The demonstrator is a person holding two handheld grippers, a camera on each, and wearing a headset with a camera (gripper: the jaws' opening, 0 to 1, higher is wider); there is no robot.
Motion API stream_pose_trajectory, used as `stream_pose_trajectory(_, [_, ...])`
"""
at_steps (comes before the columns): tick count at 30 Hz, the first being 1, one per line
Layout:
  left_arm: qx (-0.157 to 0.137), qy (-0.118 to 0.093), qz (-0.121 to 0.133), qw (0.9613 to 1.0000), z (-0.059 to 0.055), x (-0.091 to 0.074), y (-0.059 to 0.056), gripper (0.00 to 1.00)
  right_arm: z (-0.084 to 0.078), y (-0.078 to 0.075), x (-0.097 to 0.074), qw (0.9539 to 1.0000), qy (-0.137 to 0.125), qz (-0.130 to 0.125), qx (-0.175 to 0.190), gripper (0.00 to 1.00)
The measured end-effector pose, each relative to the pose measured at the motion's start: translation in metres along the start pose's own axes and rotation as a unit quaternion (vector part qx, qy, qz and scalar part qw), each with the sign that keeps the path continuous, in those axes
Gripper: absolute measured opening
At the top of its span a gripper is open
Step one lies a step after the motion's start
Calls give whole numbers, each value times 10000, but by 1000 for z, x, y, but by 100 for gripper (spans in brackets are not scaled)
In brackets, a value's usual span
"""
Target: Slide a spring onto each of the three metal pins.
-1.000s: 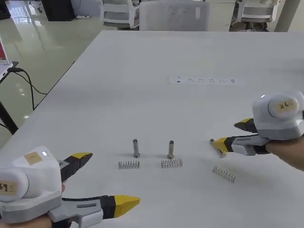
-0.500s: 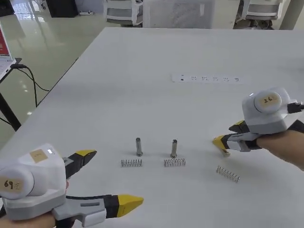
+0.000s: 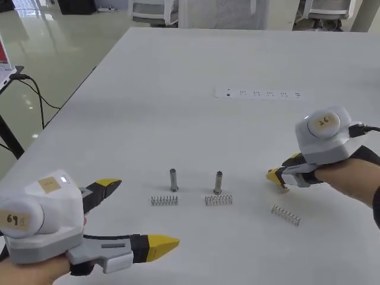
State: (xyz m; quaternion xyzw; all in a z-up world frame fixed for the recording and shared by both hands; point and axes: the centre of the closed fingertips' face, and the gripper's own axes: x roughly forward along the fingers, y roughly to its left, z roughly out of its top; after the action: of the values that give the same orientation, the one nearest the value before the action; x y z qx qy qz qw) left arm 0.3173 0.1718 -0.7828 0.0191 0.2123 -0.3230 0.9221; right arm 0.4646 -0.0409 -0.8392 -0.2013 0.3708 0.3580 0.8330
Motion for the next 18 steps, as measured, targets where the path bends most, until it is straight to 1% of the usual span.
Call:
stream_pose_trajectory(3, [1,8,-6,10000,0,1,1,97,0,1,3,10000,74,26,-3,27])
stream_pose_trajectory(6, [3,17,-21,10000,0,2,1,97,0,1,5,9999,130,0,-16,26])
stream_pose_trajectory(10, [14,22,-38,10000,1,4,-2,97,-3,0,8,9997,239,3,35,23])
stream_pose_trajectory(18, [15,30,-47,10000,2,4,-2,97,-4,0,13,9992,390,-7,35,20])
